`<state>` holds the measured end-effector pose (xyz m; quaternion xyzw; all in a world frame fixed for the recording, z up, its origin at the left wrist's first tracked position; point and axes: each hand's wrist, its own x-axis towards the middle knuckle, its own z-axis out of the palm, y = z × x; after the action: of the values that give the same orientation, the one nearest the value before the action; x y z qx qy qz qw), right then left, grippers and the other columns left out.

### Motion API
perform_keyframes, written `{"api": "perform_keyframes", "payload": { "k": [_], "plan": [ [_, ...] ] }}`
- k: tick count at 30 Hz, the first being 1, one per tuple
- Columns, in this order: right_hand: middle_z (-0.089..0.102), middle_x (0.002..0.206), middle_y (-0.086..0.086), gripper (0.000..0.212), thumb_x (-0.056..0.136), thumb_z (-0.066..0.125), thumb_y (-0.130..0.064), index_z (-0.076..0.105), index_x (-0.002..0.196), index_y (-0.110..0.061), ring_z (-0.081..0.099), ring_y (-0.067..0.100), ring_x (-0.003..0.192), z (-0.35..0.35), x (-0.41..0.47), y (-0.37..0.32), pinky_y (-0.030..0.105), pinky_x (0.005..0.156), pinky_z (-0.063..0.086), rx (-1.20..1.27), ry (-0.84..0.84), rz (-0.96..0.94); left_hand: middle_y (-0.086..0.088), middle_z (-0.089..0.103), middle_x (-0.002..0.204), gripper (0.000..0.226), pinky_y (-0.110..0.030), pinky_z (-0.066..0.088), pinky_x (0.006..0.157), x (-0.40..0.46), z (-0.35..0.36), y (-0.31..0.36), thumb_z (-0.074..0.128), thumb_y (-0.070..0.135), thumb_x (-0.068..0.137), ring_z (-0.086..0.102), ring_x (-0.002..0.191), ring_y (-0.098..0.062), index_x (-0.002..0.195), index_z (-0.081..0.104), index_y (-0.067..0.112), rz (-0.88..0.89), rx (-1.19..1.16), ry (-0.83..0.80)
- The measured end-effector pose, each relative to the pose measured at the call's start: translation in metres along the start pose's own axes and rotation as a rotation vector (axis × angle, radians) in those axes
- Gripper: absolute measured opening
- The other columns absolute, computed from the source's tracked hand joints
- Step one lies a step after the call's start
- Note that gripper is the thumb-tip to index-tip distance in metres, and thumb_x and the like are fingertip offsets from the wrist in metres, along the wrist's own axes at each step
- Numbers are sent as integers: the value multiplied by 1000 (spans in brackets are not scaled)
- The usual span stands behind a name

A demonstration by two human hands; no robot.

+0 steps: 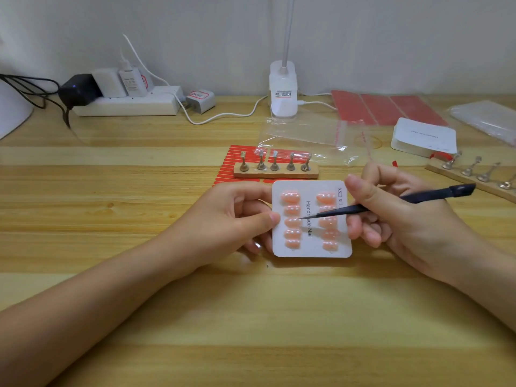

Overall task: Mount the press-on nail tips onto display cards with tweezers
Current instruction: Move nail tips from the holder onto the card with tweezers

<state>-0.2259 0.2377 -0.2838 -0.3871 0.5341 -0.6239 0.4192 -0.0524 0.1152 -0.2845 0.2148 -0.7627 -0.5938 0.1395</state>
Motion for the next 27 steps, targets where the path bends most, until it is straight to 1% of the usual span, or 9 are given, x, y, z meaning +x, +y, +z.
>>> {"api": "perform_keyframes", "payload": {
  "k": [3,7,9,13,20,22,25,27],
  "plan": [
    [59,48,12,22,67,65,-35,50,55,-23,44,13,31,1,-2,2,13,35,37,-45,12,-58,0,70,69,27,-16,47,46,0,-1,0,53,0,88,64,56,-6,93,66,23,-10,-31,-1],
    [60,48,12,30,69,62,-35,41,63,-14,45,12,32,2,-4,4,12,37,37,-72,47,-110,-1,70,71,23,-16,48,47,0,-2,0,53,1,88,64,58,-7,97,65,18,-13,-72,-11],
    [60,48,12,31,70,61,-34,40,64,-12,45,12,32,3,-5,4,11,38,37,-75,58,-127,0,71,72,22,-15,48,48,0,-3,0,53,1,88,64,59,-7,99,64,17,-11,-91,-16],
    [60,48,11,33,68,61,-35,40,64,-11,45,12,32,4,-5,5,12,38,37,-75,64,-125,1,71,73,22,-16,49,51,1,-3,-1,53,4,88,64,60,-6,100,64,18,-12,-106,-35],
    [60,47,10,32,68,60,-34,40,64,-10,46,11,32,5,-5,3,12,38,38,-62,57,-124,3,71,72,23,-14,48,50,1,-2,0,53,3,88,64,60,-5,101,63,19,-8,-106,-45],
    [60,48,10,30,68,61,-35,42,62,-12,46,11,32,6,-5,3,11,38,38,-57,59,-129,3,71,72,23,-14,48,49,1,-1,0,53,3,88,64,60,-5,100,63,20,-10,-100,-38],
    [60,49,11,26,69,62,-39,48,56,-22,47,13,33,7,-4,2,12,38,39,-45,57,-129,2,71,72,22,-15,48,49,1,0,1,53,4,88,65,59,-6,99,64,19,-12,-94,-26],
    [59,47,9,30,71,68,-41,50,52,-26,46,15,33,6,-4,3,13,37,38,-45,95,-137,2,71,71,21,-15,48,48,1,-1,1,53,4,89,65,58,-7,98,64,18,-13,-95,-20]
  ]
}}
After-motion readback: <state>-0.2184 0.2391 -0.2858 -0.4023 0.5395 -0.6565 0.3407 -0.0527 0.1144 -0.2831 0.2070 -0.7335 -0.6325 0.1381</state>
